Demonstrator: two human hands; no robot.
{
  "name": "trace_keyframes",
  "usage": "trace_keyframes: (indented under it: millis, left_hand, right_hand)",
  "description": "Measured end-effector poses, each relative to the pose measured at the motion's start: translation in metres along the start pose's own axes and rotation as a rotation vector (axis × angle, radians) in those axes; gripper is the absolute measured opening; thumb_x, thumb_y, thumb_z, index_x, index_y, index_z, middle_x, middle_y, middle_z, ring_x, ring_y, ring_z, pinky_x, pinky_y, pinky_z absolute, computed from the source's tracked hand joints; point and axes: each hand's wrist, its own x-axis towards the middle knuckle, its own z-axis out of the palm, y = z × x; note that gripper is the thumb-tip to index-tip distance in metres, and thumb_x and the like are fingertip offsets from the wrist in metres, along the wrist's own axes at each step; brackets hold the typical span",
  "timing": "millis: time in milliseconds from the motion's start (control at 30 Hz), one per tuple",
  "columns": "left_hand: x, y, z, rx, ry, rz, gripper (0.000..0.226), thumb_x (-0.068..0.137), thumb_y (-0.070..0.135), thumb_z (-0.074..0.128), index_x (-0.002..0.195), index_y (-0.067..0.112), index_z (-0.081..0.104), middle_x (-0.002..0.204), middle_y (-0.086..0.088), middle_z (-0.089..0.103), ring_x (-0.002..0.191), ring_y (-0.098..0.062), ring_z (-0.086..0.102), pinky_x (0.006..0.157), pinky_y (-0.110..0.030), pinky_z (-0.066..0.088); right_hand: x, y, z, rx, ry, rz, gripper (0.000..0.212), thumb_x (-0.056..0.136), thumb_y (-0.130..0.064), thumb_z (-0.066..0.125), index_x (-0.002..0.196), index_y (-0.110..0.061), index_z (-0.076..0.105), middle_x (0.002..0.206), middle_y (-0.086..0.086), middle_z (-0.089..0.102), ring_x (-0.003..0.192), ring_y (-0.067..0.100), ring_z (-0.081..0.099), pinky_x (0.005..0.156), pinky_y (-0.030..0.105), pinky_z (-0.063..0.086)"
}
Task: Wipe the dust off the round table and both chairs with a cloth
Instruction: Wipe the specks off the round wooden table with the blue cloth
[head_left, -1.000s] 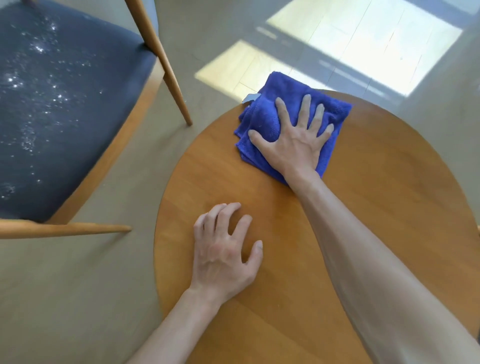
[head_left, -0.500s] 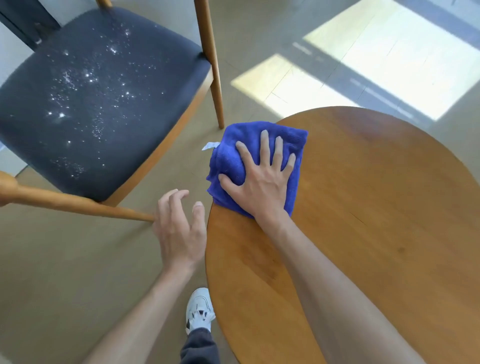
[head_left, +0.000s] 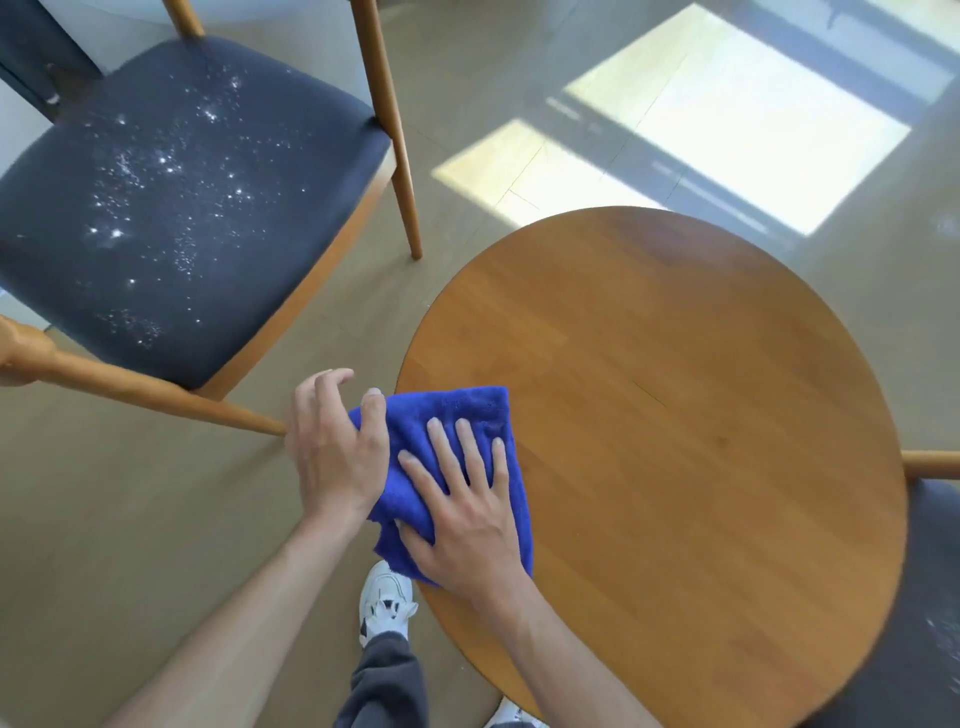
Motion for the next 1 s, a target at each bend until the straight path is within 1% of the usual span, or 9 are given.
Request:
trace_keyframes:
  millis: [200,367,500,567,667,767,833,900,1000]
  left_hand:
    - [-0.028,0.023,0.012,0.07,-0.121,0.037,0.036,0.09,0.031,0.051,0.12,0.011,0.055,0.125,-0.01,0.053,0.12,-0.027,0.043,0.102,-0.044,0.034]
    - [-0.066,0.037,0.033,0.19,-0.312,0.189,0.033,0.087,0.021,0.057,0.119,0.013,0.055,0.123,-0.006,0.054,0.116,-0.026,0.041,0.102,-0.039,0.032]
    - [-0.098,0.044,0.049,0.327,-0.484,0.291,0.036,0.087,0.022,0.053,0.122,0.019,0.051,0.126,0.0,0.048,0.116,-0.02,0.039,0.097,-0.031,0.029]
    - [-0.11,0.047,0.057,0.433,-0.592,0.295,0.04,0.089,0.025,0.049,0.128,0.022,0.045,0.129,0.002,0.046,0.12,-0.019,0.037,0.096,-0.029,0.028]
    - [-0.124,0.047,0.065,0.619,-0.69,0.315,0.044,0.088,0.025,0.046,0.131,0.024,0.038,0.128,0.003,0.043,0.119,-0.019,0.036,0.096,-0.029,0.028]
    - [-0.129,0.046,0.068,0.69,-0.655,0.324,0.043,0.089,0.021,0.047,0.131,0.022,0.038,0.129,0.001,0.041,0.118,-0.02,0.036,0.094,-0.029,0.03]
    - [-0.128,0.045,0.068,0.663,-0.649,0.307,0.037,0.09,0.021,0.047,0.127,0.021,0.043,0.125,0.0,0.041,0.117,-0.02,0.036,0.095,-0.029,0.031]
    - [-0.126,0.045,0.068,0.602,-0.65,0.298,0.026,0.091,0.018,0.047,0.117,0.021,0.049,0.116,0.0,0.042,0.113,-0.02,0.037,0.091,-0.028,0.031]
    - [-0.123,0.047,0.064,0.47,-0.677,0.288,0.018,0.088,0.013,0.048,0.104,0.02,0.052,0.106,0.003,0.042,0.106,-0.02,0.039,0.085,-0.029,0.032]
  right_hand:
    - [-0.068,0.034,-0.026,0.005,-0.019,-0.004,0.046,0.086,-0.036,0.058,0.129,-0.02,0.062,0.152,0.006,0.038,0.144,0.032,0.028,0.11,0.06,0.027]
    - [-0.133,0.071,-0.062,-0.057,-0.088,0.138,0.048,0.083,-0.038,0.058,0.129,-0.021,0.063,0.15,0.007,0.041,0.141,0.034,0.033,0.107,0.059,0.03]
    - [-0.157,0.08,-0.09,0.089,-0.155,0.244,0.052,0.081,-0.044,0.061,0.13,-0.025,0.061,0.152,0.002,0.038,0.143,0.028,0.029,0.111,0.052,0.025]
    - [-0.152,0.087,-0.104,0.172,-0.062,0.293,0.046,0.085,-0.04,0.062,0.126,-0.021,0.064,0.148,0.004,0.044,0.139,0.027,0.037,0.112,0.047,0.029]
    - [-0.135,0.107,-0.119,0.144,0.113,0.519,0.043,0.085,-0.015,0.067,0.128,-0.01,0.061,0.137,0.007,0.054,0.123,0.029,0.051,0.102,0.046,0.042]
    - [-0.121,0.124,-0.122,0.17,-0.061,0.852,0.058,0.091,-0.024,0.059,0.145,-0.015,0.038,0.135,0.0,0.048,0.122,0.024,0.045,0.099,0.039,0.035]
    - [-0.116,0.129,-0.117,0.256,-0.122,0.966,0.063,0.092,-0.029,0.057,0.148,-0.018,0.029,0.121,-0.003,0.05,0.115,0.022,0.042,0.097,0.039,0.03]
    - [-0.112,0.131,-0.115,0.321,-0.132,0.986,0.055,0.092,-0.028,0.056,0.143,-0.021,0.037,0.105,-0.005,0.051,0.107,0.02,0.042,0.092,0.037,0.029]
    - [-0.112,0.13,-0.112,0.361,-0.124,0.972,0.024,0.092,-0.025,0.056,0.116,-0.024,0.057,0.102,-0.005,0.047,0.105,0.018,0.045,0.086,0.032,0.03]
